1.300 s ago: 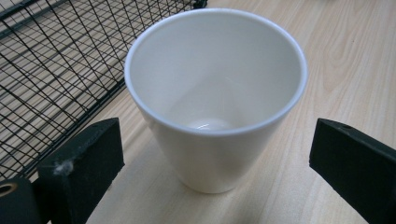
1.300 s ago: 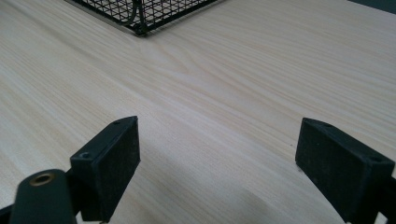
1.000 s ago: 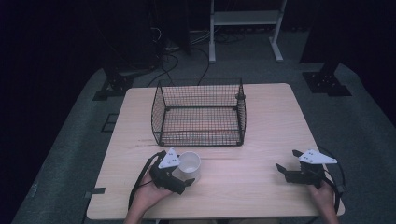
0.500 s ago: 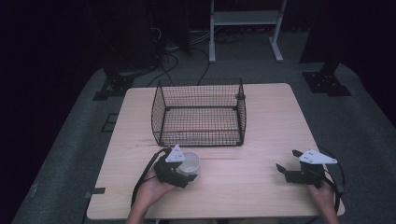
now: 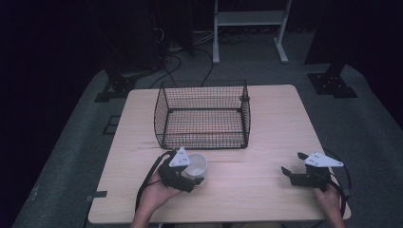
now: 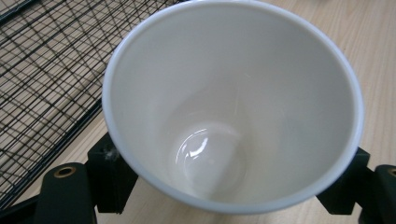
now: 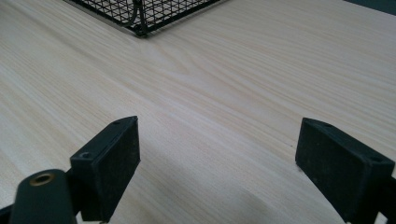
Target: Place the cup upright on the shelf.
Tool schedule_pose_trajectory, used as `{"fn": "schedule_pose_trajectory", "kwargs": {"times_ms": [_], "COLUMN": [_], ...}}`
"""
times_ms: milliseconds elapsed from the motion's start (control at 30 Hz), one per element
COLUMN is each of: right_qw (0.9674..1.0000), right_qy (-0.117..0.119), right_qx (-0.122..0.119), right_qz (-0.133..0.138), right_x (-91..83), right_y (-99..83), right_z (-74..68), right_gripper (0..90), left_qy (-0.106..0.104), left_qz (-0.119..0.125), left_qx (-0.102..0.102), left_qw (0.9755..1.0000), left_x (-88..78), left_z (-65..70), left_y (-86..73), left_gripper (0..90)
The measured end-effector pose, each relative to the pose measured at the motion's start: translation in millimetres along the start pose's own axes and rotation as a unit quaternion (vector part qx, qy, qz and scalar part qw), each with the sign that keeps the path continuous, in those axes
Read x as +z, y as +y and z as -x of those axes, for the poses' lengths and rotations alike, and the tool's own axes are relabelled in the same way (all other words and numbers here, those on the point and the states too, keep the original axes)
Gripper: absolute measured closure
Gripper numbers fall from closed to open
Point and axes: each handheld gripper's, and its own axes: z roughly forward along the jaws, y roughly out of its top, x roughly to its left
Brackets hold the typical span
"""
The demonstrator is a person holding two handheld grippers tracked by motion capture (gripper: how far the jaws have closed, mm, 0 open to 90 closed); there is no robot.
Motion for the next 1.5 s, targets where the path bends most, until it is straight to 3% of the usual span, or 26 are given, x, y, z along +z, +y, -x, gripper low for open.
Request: {"fn": "schedule_pose_trajectory", "kwargs": {"times_ms": [333,633,1033,1500], "right_qw": [1.0,1.0,1.0,1.0], "right_qy": [0.0,0.0,0.001,0.001], "right_qx": [0.0,0.0,0.001,0.004], "right_qz": [0.0,0.001,0.001,0.002], "right_x": [-0.1,-0.2,-0.4,-0.6], "right_y": [0.0,-0.1,-0.2,-0.2], "right_z": [0.0,-0.1,0.0,0.5], "right_gripper": [13.1,13.1,13.1,13.1], "left_qy": [-0.022,-0.027,-0.043,-0.052], "left_qz": [0.008,0.011,0.016,0.003], "left_qx": [0.006,0.006,0.024,0.039], "left_qw": [0.9997,0.9996,0.9987,0.9978], "left_x": [-0.8,-2.6,-10.0,-14.0], "left_z": [-2.3,-7.8,-13.6,-24.4], "left_y": [14.0,20.2,43.3,66.9], "left_gripper": [21.3,21.3,21.3,21.3]}}
